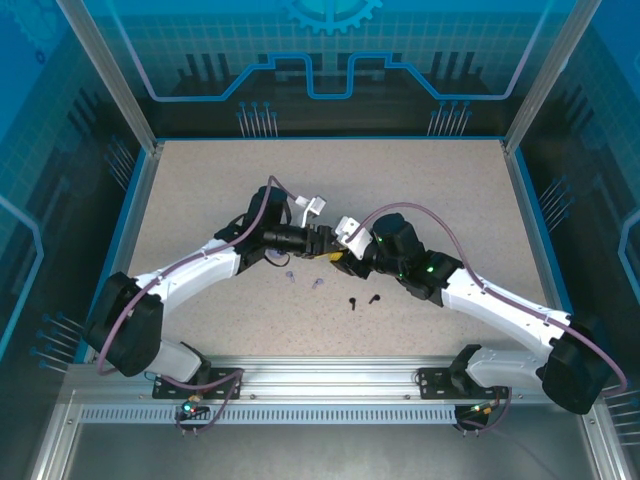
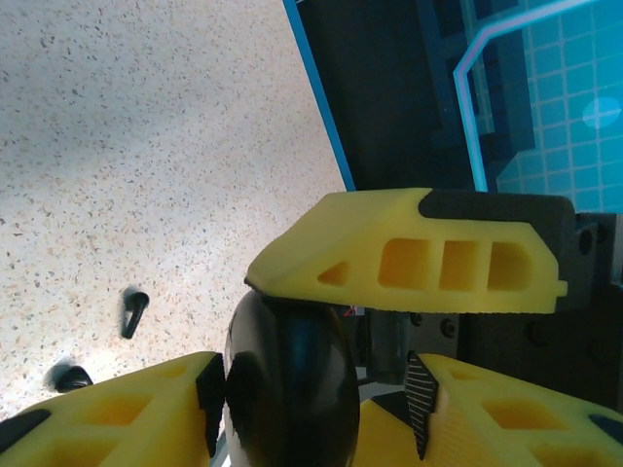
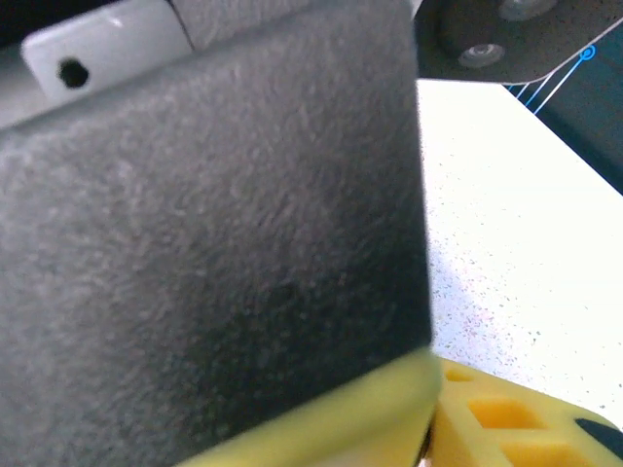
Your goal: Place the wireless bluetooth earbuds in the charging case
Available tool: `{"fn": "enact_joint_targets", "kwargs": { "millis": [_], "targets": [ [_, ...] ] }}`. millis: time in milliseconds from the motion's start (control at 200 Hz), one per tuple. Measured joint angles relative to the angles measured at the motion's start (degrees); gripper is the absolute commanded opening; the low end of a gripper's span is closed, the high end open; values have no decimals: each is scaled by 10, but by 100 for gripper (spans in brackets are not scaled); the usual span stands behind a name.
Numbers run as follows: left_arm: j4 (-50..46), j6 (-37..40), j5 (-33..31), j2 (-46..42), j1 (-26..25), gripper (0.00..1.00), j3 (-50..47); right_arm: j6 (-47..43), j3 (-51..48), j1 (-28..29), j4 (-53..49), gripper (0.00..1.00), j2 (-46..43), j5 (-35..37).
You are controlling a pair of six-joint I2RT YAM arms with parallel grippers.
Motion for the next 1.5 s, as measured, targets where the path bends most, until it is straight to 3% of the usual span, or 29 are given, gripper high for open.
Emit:
{"fn": "enact_joint_targets", "kwargs": {
  "millis": [145,250,420,490,875,1036,1206,1501],
  "targets": [
    [-14,14,-2,1,1,36,2,0,0,-4,0,48,0,-9],
    [-20,25,-2,1,1,34,2,3,0,-12,-3,54,0,-26],
    [-19,41,2,-3,-3,32,5,19,7,-41,-30,90,-2,-65],
    [-19,52,2,-13,-3,31,5,24,8,-60,-49,100,-9,-88],
    [26,145,-48,-108,-3,26,-9,84,-4,-191,-69,99,-97,-343],
    [97,174,-51,-151,-3,21,-60,96,4,-195,-70,91,-87,-436],
    [138,208,-45,-174,-3,18,-91,85,74,-196,-93,82,-45,-515],
    [172,265,-32,-210,-6,15,-105,49,145,-185,-136,75,7,-565]
  ]
}}
